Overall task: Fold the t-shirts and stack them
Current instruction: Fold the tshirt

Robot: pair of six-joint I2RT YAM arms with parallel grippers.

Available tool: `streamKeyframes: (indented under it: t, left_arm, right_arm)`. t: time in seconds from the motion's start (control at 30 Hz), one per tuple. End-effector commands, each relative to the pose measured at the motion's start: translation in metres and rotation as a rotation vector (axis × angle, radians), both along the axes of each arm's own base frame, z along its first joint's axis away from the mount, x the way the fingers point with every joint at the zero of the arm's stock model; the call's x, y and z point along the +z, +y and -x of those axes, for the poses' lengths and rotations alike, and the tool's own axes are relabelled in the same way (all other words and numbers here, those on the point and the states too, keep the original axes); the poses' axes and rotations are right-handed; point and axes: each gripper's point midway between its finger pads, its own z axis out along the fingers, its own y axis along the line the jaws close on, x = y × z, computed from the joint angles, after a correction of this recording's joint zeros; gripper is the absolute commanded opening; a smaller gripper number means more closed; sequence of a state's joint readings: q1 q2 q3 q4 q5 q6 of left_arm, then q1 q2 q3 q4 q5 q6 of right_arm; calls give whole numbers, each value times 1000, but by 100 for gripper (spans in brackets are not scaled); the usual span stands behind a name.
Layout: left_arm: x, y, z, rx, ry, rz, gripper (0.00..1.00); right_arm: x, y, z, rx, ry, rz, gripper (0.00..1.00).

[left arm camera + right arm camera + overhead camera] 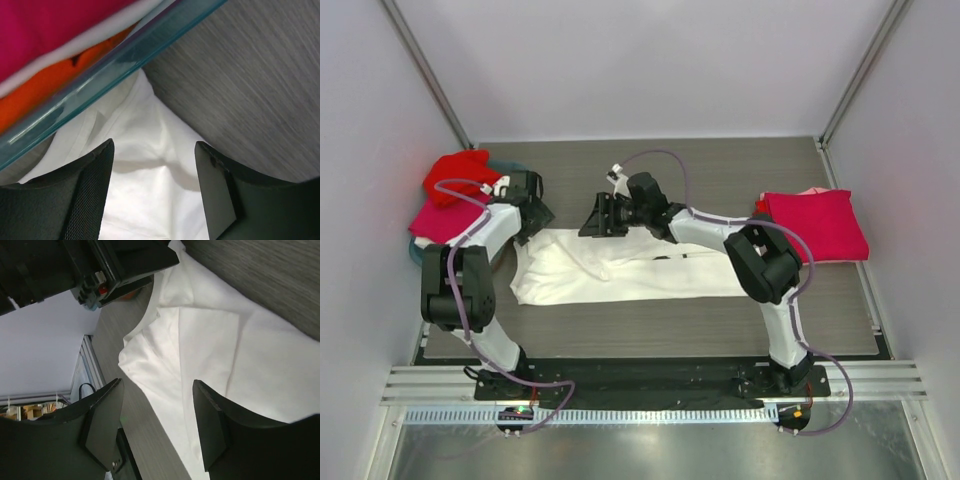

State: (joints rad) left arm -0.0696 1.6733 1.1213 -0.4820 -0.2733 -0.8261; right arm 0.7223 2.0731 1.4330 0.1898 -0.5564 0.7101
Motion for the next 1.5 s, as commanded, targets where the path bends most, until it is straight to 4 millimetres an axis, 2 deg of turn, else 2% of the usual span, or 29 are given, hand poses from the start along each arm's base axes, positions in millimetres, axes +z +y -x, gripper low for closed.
streamKeyframes:
  t: [0.0,0.03,0.1,0.13,0.37,0.47,0.5,0.57,0.77,0.87,0.9,0.97,1.0,1.1,1.13,1.27,1.43,1.47]
  left_arm:
    - [6,6,-20,49,-25,-13,66]
    - [5,5,-22,51,-18,-8,66]
    - [-3,3,-27,48,0,1,63]
    - [-6,0,-28,43,8,12,62]
    - [-32,-4,-31,43,60,28,57]
    - [-43,-1,-25,51,88,17,56]
    - [-45,-1,-24,52,92,14,56]
    - [-48,1,-23,52,100,8,56]
    - [-48,7,-16,60,121,-29,56]
    - [-46,13,-11,71,127,-54,56]
    - [-45,15,-8,78,132,-68,56]
    - [-44,17,-6,82,131,-77,56]
    - [-44,18,-5,83,132,-80,56]
    - [-46,18,-5,81,138,-81,56]
    - [-46,19,-5,82,138,-81,56]
    - [-45,20,-5,84,136,-87,55]
    - [-44,20,-5,82,135,-94,55]
    - [-44,20,-4,82,136,-94,55]
  right_arm:
    - [-12,13,-18,-16,23,11,63]
    - [-27,15,-20,-16,48,29,63]
    - [-27,21,-27,-19,49,19,62]
    - [-38,22,-28,-17,63,30,62]
    - [-58,28,-41,-37,61,48,62]
    - [-63,33,-41,-23,78,36,59]
    - [-58,37,-39,0,76,6,53]
    - [-56,40,-36,13,95,-23,49]
    - [-57,45,-33,44,119,-49,45]
    - [-57,48,-31,61,129,-66,35]
    - [-55,49,-30,66,126,-75,22]
    - [-53,50,-26,83,134,-88,12]
    - [-46,51,-25,86,127,-108,2]
    - [-36,52,-12,126,122,-138,1]
    - [-25,51,-7,138,109,-151,1]
    - [-20,42,26,183,122,-161,1]
    - [-24,37,69,226,164,-132,1]
    - [-31,34,79,234,182,-117,1]
